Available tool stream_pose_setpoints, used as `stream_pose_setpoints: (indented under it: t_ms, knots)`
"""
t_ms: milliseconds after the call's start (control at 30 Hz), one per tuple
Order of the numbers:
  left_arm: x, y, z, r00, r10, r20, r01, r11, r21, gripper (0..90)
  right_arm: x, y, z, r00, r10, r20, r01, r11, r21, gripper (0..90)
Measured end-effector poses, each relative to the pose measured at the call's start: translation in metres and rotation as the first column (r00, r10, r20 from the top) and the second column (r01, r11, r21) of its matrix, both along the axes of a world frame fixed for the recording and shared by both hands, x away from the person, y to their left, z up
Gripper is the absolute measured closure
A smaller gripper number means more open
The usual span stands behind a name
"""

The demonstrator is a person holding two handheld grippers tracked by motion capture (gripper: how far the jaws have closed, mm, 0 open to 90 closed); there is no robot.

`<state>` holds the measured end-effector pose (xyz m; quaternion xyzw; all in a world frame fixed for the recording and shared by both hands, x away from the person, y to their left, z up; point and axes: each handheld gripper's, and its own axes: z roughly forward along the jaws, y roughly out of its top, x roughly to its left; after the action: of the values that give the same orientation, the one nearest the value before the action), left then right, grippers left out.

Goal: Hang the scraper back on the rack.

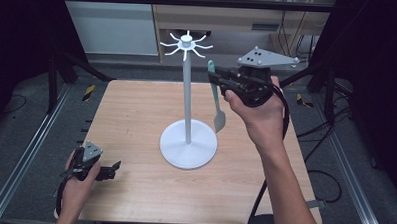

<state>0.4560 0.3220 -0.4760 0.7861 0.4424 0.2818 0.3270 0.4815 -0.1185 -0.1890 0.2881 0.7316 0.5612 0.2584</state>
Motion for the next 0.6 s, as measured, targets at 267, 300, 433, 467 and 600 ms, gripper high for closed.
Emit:
stream_pose_setpoints:
  t_ms: [267, 300, 433, 467, 600]
  knots:
    - [0.0002, -0.0002, -0.0001, 1.0000, -0.002, -0.003, 0.002, 1.0000, 0.001, 2.9, -0.0011, -0.0004, 0.0034, 1.0000, 0.002, 0.005, -0.002, 1.0000, 0.002, 74.6]
    - [0.0002, -0.0002, -0.0002, 1.0000, -0.002, -0.003, 0.002, 1.0000, 0.001, 2.9, -0.0011, -0.0004, 0.0036, 1.0000, 0.002, 0.007, -0.002, 1.0000, 0.001, 74.6]
    - [0.0002, -0.0002, -0.0001, 1.0000, -0.005, -0.005, 0.005, 1.0000, 0.004, 2.9, -0.0014, -0.0006, 0.0046, 1.0000, 0.003, 0.007, -0.003, 1.0000, 0.000, 74.6]
    - [0.0002, -0.0003, -0.0002, 1.0000, -0.005, -0.006, 0.005, 1.0000, 0.004, 2.9, -0.0014, -0.0005, 0.0049, 1.0000, 0.002, 0.006, -0.002, 1.0000, 0.000, 74.6]
    - [0.0003, -0.0005, -0.0003, 1.0000, -0.006, -0.006, 0.006, 1.0000, 0.004, 2.9, -0.0016, 0.0006, 0.0072, 1.0000, 0.003, 0.008, -0.003, 1.0000, -0.008, 74.6]
